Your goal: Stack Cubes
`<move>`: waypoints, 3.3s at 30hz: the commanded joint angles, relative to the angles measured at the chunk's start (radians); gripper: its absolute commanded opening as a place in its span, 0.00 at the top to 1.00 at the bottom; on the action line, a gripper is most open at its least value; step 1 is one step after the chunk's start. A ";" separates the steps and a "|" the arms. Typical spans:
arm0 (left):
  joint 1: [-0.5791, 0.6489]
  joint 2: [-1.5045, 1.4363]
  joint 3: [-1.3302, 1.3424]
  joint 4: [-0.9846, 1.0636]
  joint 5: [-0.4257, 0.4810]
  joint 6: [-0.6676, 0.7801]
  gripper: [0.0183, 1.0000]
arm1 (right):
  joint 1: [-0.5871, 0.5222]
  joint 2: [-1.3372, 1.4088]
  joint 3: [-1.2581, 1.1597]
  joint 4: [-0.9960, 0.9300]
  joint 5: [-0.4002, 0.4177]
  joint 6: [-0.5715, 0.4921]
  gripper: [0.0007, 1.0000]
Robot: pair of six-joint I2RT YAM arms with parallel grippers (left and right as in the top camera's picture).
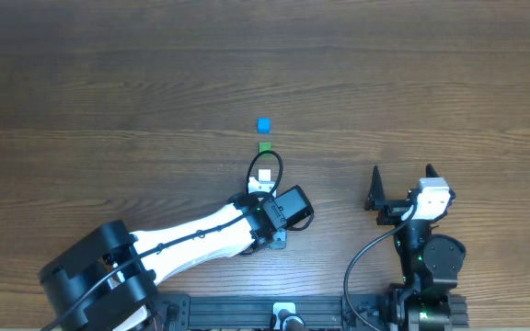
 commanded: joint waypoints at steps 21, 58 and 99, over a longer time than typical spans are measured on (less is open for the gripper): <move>-0.006 0.013 -0.011 0.000 -0.016 0.006 0.86 | 0.005 -0.009 -0.007 -0.001 0.006 -0.002 0.01; 0.219 0.054 0.517 -0.315 -0.058 0.152 0.99 | 0.005 -0.009 -0.007 -0.001 0.006 -0.002 0.01; 0.256 0.242 0.514 -0.298 -0.013 0.174 0.98 | 0.005 -0.009 -0.007 -0.001 0.006 -0.002 0.01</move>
